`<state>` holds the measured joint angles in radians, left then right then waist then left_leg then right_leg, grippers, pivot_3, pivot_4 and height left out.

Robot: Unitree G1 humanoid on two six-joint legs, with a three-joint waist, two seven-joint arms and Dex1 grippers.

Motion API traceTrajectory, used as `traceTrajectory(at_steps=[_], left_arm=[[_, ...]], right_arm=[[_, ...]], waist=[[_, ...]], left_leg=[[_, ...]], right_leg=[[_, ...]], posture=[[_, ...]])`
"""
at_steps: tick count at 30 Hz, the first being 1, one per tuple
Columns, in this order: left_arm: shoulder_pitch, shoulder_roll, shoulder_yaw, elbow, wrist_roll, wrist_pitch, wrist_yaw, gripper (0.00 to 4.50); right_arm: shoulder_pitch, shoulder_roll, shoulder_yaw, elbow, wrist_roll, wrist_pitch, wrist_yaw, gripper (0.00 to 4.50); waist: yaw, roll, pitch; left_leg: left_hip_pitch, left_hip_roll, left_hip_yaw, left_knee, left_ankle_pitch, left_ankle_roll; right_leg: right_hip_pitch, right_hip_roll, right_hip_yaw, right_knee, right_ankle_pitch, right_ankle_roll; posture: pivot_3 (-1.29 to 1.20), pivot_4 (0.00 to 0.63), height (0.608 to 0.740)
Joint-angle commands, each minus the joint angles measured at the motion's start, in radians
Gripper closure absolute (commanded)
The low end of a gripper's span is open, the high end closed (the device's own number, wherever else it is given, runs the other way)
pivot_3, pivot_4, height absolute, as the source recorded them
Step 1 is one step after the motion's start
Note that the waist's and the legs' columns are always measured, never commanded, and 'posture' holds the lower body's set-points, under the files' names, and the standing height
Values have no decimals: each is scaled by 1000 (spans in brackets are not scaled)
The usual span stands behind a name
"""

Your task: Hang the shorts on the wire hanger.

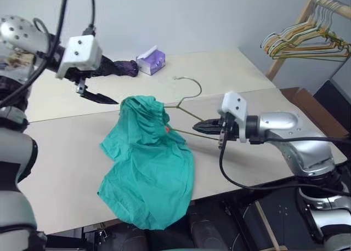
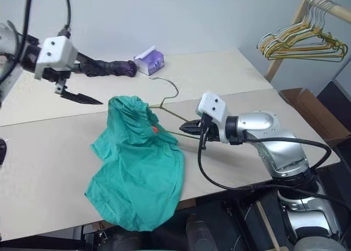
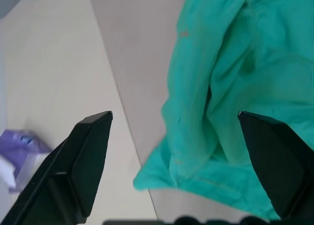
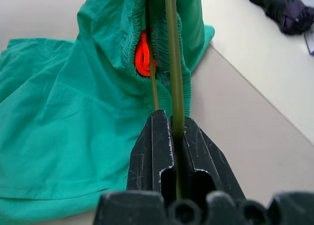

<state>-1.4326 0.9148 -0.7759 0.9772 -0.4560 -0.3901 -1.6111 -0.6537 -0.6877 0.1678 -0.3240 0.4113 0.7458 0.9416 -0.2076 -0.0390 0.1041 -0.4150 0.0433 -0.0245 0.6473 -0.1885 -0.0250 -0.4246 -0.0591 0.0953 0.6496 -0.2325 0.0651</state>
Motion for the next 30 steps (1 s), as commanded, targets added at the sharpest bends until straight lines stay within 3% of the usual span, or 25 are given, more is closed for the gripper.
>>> traceTrajectory(at_steps=[1, 10, 17, 21, 30], left_arm=[[8, -15, -53, -29, -40, -15, -3, 69], [15, -22, -175, -34, -62, -63, -3, 69], [29, -98, -146, 49, 10, -103, -3, 69], [38, -134, -118, 73, 40, -113, -3, 948], [62, -157, -64, 89, 76, -120, -3, 3856]], right_arm=[[-38, -13, -25, -15, 8, -16, 14, 4500], [-53, -35, -48, -26, 16, -1, 14, 4500], [-68, -43, -75, -32, 46, 18, 14, 4500], [-80, -42, -86, -37, 63, 35, 8, 4500], [-97, -38, -119, -37, 99, 66, 4, 4500]], waist=[[-2, 0, 0], [-29, 0, 0], [-36, 0, 0], [-45, 0, 0], [-80, 0, 0]], left_leg=[[0, 0, 0, 0, 0, 0], [0, 0, 0, 1, 0, 0], [0, 0, 0, 1, 0, 0], [-1, 0, 0, 1, 0, 0], [-1, 0, 0, 1, 0, 0]], right_leg=[[0, 0, 0, 0, 0, 0], [0, 0, 0, 0, 0, 0], [0, 0, 0, 0, 0, 0], [0, 0, 0, 0, 0, 0], [0, 0, 1, 0, 0, 0]], posture=[[-178, 0, 740], [-217, 0, 740], [-231, 0, 740], [-238, 0, 740], [-244, 0, 740]])
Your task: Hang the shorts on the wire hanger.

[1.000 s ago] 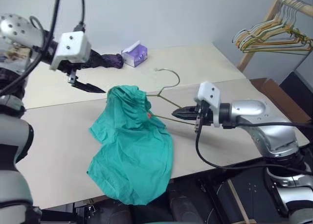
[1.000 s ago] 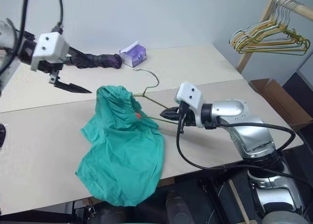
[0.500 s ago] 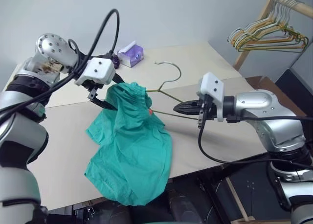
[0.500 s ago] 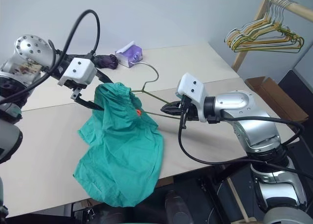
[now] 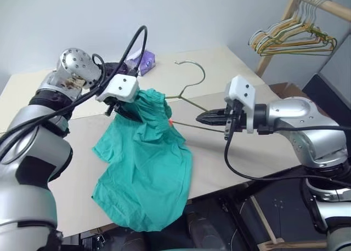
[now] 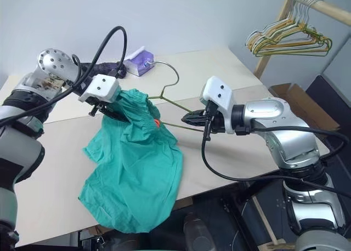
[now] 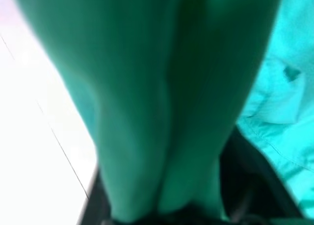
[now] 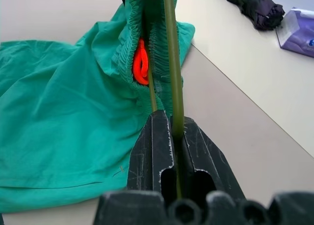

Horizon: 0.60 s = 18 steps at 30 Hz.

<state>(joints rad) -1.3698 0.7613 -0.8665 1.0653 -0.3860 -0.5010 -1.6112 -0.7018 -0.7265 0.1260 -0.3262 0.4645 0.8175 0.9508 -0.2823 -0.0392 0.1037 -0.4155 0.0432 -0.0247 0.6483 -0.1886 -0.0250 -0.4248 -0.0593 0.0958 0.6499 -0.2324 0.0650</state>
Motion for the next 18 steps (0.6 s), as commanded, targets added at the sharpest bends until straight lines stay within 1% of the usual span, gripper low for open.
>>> traceTrajectory(at_steps=[1, 2, 5, 7, 10, 12, 13, 15, 18], left_arm=[[0, -3, 30, 0, 8, -9, -3, 4190], [2, -3, 34, -1, 8, -8, -3, 4470], [7, -3, 54, -6, 0, 5, -3, 4470], [15, -1, 83, -26, -34, 37, -3, 4470], [26, 16, 95, -54, -57, 60, -3, 4470], [40, 36, 98, -77, -72, 75, -3, 4500], [47, 47, 100, -90, -83, 87, -3, 4500], [62, 66, 103, -114, -101, 108, -3, 4500], [90, 101, 119, -147, -126, 149, -3, 4500]], right_arm=[[-50, 2, -80, -33, 49, -5, -6, 4500], [-53, 2, -81, -31, 53, -4, -6, 4500], [-57, 2, -82, -27, 57, -6, -7, 4500], [-58, 3, -82, -24, 56, -10, -7, 4500], [-54, 3, -76, -20, 48, -23, -4, 4500], [-48, 3, -67, -19, 27, -41, -10, 3884], [-48, 5, -66, -16, 21, -44, -17, 3679], [-46, 0, -69, -5, 11, -47, -27, 3029], [-27, -42, -124, 26, -1, -50, -46, 2014]], waist=[[-7, 0, 0], [-9, 0, 0], [-11, 0, 0], [-11, 0, 0], [-11, 0, 0], [-11, 0, 0], [-11, 0, 0], [-11, 0, 0], [-11, 0, 0]], left_leg=[[0, 0, 0, 0, 0, 0], [0, 0, 0, 0, 0, 0], [0, 0, 0, 0, 0, 0], [0, 0, 0, 0, 0, 0], [0, 0, 0, 0, 0, 0], [0, 0, 0, 0, 0, 0], [0, 0, 0, 0, 0, 0], [1, 0, 0, 0, 0, 0], [1, 0, 0, 0, 0, 0]], right_leg=[[0, 0, 0, 0, 0, 0], [0, 0, 0, 0, 0, 0], [0, 0, 0, 0, 0, 0], [0, 0, 0, 0, 0, 0], [0, 0, 0, 0, 0, 0], [0, 0, 0, 1, 0, 0], [0, 0, 0, 1, 0, 0], [0, 0, 0, 1, 0, 0], [0, 0, 0, 1, 0, 0]], posture=[[-244, 0, 740], [-243, 0, 740], [-241, 0, 740], [-238, 0, 740], [-238, 0, 740], [-236, 0, 740], [-237, 0, 740], [-241, 0, 740], [-243, 0, 740]])
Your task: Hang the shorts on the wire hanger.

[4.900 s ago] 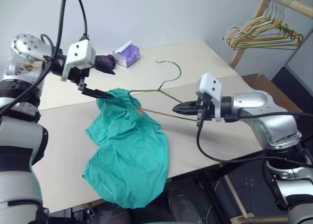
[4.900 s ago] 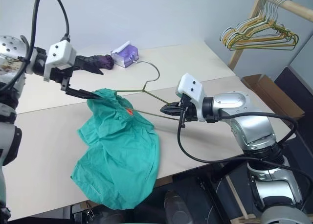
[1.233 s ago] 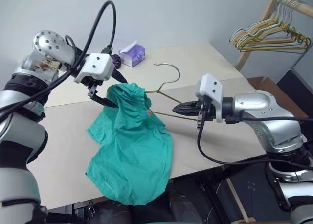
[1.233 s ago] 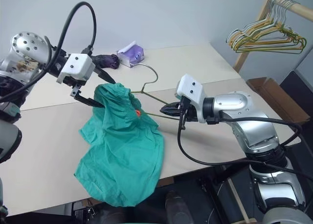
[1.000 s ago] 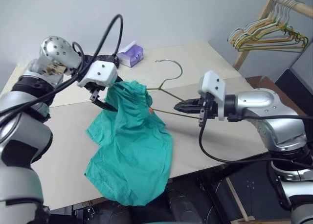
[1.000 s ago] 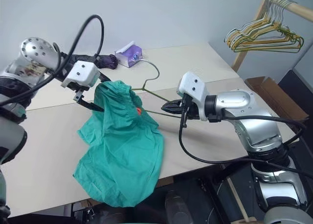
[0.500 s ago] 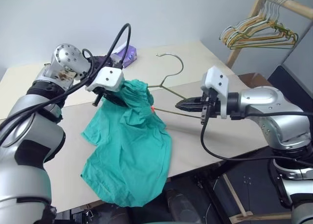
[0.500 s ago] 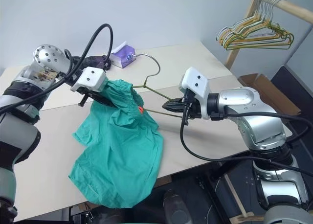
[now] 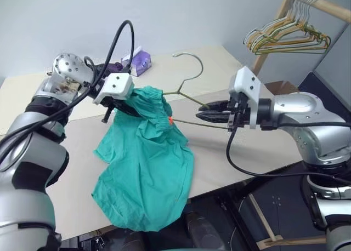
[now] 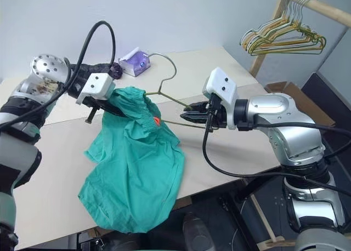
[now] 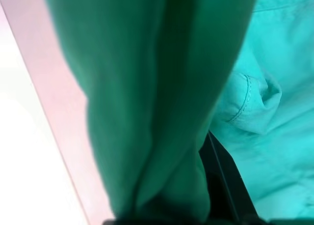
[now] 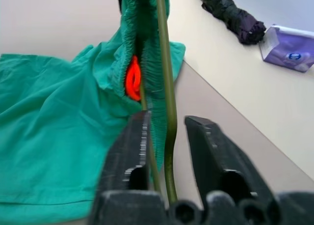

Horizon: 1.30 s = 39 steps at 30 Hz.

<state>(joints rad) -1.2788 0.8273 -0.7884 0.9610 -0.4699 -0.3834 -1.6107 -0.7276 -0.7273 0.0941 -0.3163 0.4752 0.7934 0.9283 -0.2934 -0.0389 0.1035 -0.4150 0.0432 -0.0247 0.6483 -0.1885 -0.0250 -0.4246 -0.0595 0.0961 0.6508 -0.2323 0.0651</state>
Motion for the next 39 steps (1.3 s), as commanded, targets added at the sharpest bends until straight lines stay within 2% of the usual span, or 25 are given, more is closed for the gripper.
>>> traceTrajectory(at_steps=[1, 6, 11, 13, 16, 20, 23, 28, 35, 39], left_arm=[[7, 43, 51, -46, -44, 40, -4, 4500], [45, 54, 129, -50, -33, 81, -4, 4500], [81, 63, 180, -71, -11, 103, -4, 4500], [86, 62, 193, -77, -3, 109, -4, 4500], [83, 56, 208, -78, 8, 119, -4, 4500], [79, 53, 220, -87, 20, 129, -4, 4500], [74, 53, 225, -93, 27, 135, -4, 4500], [71, 56, 233, -98, 37, 138, -4, 4500], [74, 62, 238, -96, 42, 136, -4, 4500], [77, 62, 241, -92, 47, 133, -4, 4500]], right_arm=[[14, -61, -124, 22, -14, -25, -33, 1653], [133, -138, -320, 15, 15, -3, -78, 16], [375, -158, -476, -72, 73, 35, -77, 16], [453, -126, -459, -121, 96, 48, -91, 16], [491, -43, -349, -143, 90, 43, -140, 16], [412, 180, -161, -38, 43, 34, -263, 16], [352, 296, -66, 65, 4, 25, -307, 16], [282, 419, -37, 210, 15, 42, -331, 16], [261, 489, 0, 274, 30, 50, -311, 16], [239, 524, 4, 304, 29, 37, -309, 908]], waist=[[3, 0, 0], [7, 0, 0], [7, 0, 0], [3, 0, 0], [-2, 0, 0], [-8, 2, -2], [-9, 3, -2], [2, 3, -3], [6, 2, -3], [3, 3, -3]], left_leg=[[0, 0, 0, 0, 0, 0], [0, 0, 0, 0, 0, 0], [1, 0, 0, -1, 0, 0], [2, 0, 1, -1, 0, 0], [4, 1, 2, -1, 0, 0], [7, 1, 2, -3, 0, 0], [5, 0, 2, -3, 0, 0], [2, 0, 0, -3, 0, 0], [2, 0, -1, -2, 0, 0], [2, 0, -1, -2, 0, 0]], right_leg=[[0, 0, 0, 0, 0, 0], [0, 0, 0, -1, 0, 0], [1, 0, 0, -1, 0, 0], [2, 0, 1, -1, 0, 0], [2, 1, 3, 0, 0, 0], [4, 2, 4, -1, 0, -1], [2, 1, 3, -1, 0, 0], [1, 0, 1, -1, 0, 0], [2, 0, 0, -1, 0, 0], [2, 1, 0, -1, 0, 0]], posture=[[-246, 9, 740], [-246, 27, 740], [-235, 40, 740], [-232, 40, 740], [-228, 36, 740], [-228, 32, 740], [-223, 28, 740], [-208, 22, 740], [-198, 22, 740], [-196, 23, 740]])
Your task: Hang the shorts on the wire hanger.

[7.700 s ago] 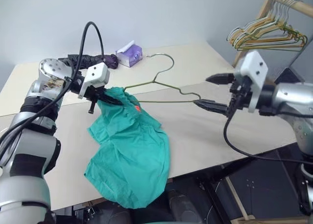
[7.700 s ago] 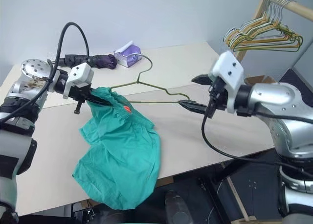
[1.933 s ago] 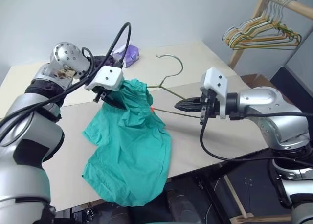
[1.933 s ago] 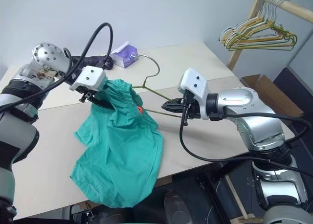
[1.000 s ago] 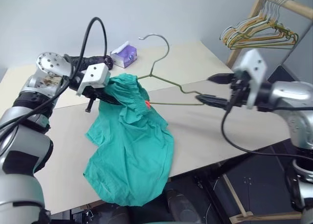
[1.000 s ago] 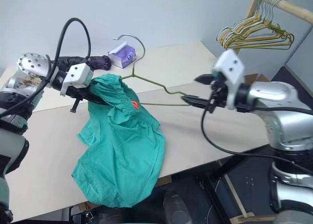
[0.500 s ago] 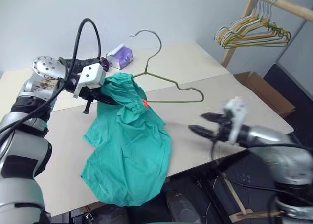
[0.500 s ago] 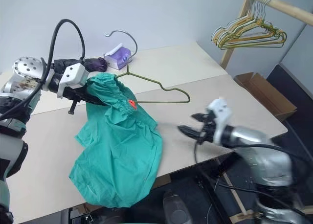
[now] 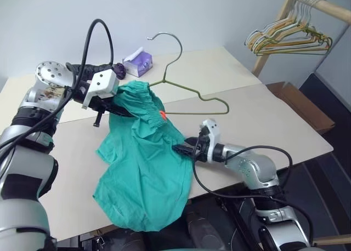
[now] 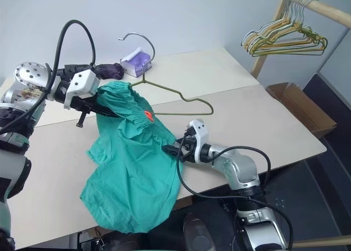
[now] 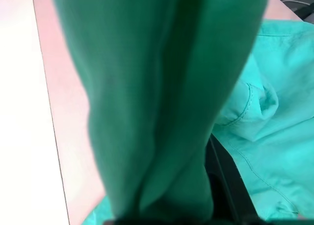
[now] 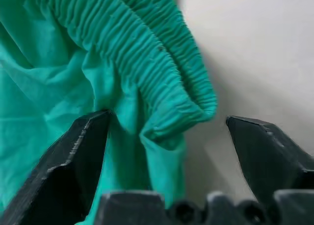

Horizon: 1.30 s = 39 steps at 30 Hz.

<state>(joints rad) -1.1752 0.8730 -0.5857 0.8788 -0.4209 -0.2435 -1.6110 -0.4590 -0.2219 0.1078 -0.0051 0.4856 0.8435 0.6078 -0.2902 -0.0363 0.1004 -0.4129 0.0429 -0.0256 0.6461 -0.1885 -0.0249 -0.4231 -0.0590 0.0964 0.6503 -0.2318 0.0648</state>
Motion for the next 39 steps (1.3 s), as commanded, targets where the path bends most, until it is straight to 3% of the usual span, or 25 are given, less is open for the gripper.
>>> traceTrajectory(at_steps=[1, 11, 25, 32, 39], left_arm=[[-26, 15, 41, -8, 0, -8, -3, 4500], [-15, 7, 84, 30, 44, -20, -3, 4500], [-12, 60, 73, 102, 113, -78, -3, 4500], [-22, 97, 60, 167, 193, -138, -3, 4500], [-8, 74, 90, 196, 223, -137, -3, 4500]], right_arm=[[-30, 30, -25, -10, 29, -13, 4, 1256], [39, -5, -144, -125, 98, 6, -17, 4479], [77, -260, -316, -197, 98, 0, -54, 4479], [59, -388, -330, -165, 111, -15, 11, 4479], [23, -466, -268, -194, 94, -54, 79, 4479]], waist=[[0, 0, 0], [3, 0, 0], [1, 0, 0], [0, 0, 0], [1, 0, 0]], left_leg=[[0, 0, 0, 0, 0, 0], [0, 0, 0, 0, 0, 0], [0, 0, 0, 0, 0, 0], [0, 0, 1, 0, 0, 0], [0, 0, 1, 0, 0, 0]], right_leg=[[0, 0, 0, 0, 0, 0], [0, 0, 0, 0, 0, 0], [0, 0, 0, 0, 0, 0], [0, 0, 0, -1, 0, 0], [0, 0, 0, -1, 0, 1]], posture=[[-196, 23, 740], [-201, 28, 740], [-232, 39, 740], [-228, 42, 740], [-224, 42, 740]])
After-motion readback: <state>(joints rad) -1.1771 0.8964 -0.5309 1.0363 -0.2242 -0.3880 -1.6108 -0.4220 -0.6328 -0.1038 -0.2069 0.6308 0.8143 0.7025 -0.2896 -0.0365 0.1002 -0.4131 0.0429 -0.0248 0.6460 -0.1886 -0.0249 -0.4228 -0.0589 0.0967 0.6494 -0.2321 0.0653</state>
